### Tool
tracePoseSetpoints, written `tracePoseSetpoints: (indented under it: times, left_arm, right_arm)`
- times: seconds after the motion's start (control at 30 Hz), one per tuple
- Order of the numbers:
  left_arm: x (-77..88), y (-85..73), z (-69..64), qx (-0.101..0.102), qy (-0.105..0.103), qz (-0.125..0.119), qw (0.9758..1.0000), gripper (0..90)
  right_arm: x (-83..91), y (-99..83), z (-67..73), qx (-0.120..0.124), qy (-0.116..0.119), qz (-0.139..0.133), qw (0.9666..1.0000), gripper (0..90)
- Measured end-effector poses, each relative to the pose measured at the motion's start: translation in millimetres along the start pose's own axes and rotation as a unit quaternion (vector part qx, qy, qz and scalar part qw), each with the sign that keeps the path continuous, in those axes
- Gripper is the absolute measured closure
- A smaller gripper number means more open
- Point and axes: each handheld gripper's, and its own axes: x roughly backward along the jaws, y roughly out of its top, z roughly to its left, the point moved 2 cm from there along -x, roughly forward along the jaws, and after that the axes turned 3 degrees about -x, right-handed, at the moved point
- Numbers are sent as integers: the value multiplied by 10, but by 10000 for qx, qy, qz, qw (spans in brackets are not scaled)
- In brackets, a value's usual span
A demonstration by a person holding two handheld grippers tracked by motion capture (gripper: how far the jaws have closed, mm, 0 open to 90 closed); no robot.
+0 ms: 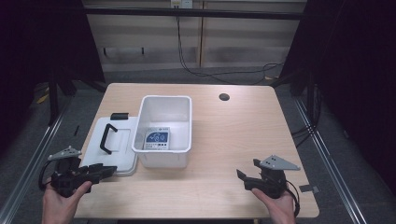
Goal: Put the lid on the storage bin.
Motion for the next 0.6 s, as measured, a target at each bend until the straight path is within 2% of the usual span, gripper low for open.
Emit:
tracePoseSetpoints:
  times: [0.07, 0.1, 0.23, 0.27, 0.3, 0.37, 0.4, 0.47, 0.57, 0.6]
  left_arm:
    - [-28, 18, 9, -59, 40, 165, 9998, 465]
    - [-37, 30, 15, -85, -5, 210, 9997, 465]
    - [-76, 88, 18, -54, -47, 347, 9994, 475]
    - [-79, 104, 22, -89, -91, 380, 9992, 540]
    - [-80, 119, 24, -137, -99, 383, 9991, 540]
    - [-73, 147, 37, -105, -89, 318, 9994, 520]
    - [-67, 163, 46, -23, -104, 213, 9997, 520]
    - [-58, 187, 73, 8, -55, 141, 9999, 505]
    - [-66, 230, 122, 15, 51, 213, 9998, 497]
    - [-71, 244, 136, 77, 101, 202, 9997, 504]
  right_arm:
    - [5, 4, 2, -8, 21, -40, 10000, 238]
    - [5, 4, 2, -8, 21, -40, 10000, 238]
    - [7, 7, 9, -16, 60, -45, 10000, 233]
    - [6, 7, 10, -13, 68, -51, 10000, 233]
    - [6, 7, 10, -13, 68, -51, 10000, 233]
    - [6, 8, 10, -9, 64, -44, 10000, 233]
    - [7, 7, 12, -11, 53, -30, 10000, 233]
    - [5, 6, 13, -4, 74, -27, 10000, 233]
    - [5, 8, 16, -30, 109, -40, 9999, 228]
    - [0, 9, 19, -51, 131, -49, 9999, 222]
